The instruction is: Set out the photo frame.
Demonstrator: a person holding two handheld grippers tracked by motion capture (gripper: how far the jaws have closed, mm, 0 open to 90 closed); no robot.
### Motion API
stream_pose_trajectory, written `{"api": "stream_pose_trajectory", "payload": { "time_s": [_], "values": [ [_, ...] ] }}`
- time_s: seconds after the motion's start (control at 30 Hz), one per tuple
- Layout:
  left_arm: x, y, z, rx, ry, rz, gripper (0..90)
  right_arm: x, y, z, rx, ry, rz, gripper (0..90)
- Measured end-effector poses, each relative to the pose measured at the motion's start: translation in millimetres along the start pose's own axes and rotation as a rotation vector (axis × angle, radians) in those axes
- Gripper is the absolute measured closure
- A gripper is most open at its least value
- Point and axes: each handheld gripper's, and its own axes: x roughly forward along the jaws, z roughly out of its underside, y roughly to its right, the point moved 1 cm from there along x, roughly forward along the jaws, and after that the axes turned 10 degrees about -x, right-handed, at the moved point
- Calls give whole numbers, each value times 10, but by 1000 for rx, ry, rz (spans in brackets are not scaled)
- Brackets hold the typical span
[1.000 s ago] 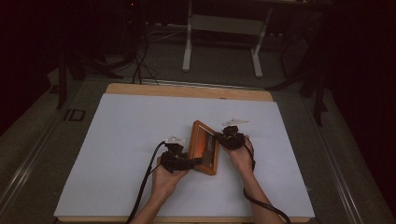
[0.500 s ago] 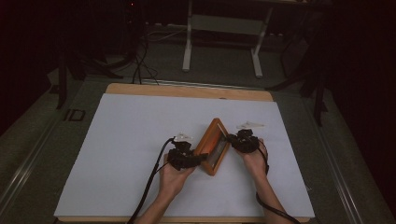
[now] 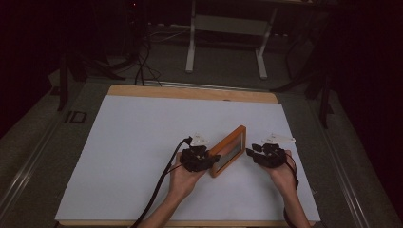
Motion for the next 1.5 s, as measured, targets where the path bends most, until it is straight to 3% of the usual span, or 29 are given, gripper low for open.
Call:
{"api": "stream_pose_trajectory", "payload": {
  "time_s": [0.3, 0.5, 0.67, 0.77, 0.83, 0.97, 1.3, 1.5],
  "values": [
    [-12, 72, -238, 111, 13, -2, 689, -26, -8, 75, 4, 21, -5, 580],
    [-138, 97, -470, 137, 51, 17, 689, -101, 40, 78, 17, 45, 3, 577],
    [-312, 168, -657, 222, 47, 5, 689, -171, 41, 46, 9, 69, 0, 577],
    [-409, 190, -706, 277, 7, 22, 689, -210, 16, 7, 6, 85, -24, 577],
    [-458, 190, -713, 307, -24, 41, 688, -239, -17, -35, -8, 100, -46, 577],
    [-508, 168, -704, 326, -53, 90, 688, -286, -112, -149, -54, 123, -79, 563],
    [-477, 168, -697, 336, -52, 149, 682, -340, -356, -446, -217, 187, -196, 428],
    [-442, 174, -713, 353, -65, 190, 675, -319, -421, -626, -248, 228, -248, 386]
  ]
}}
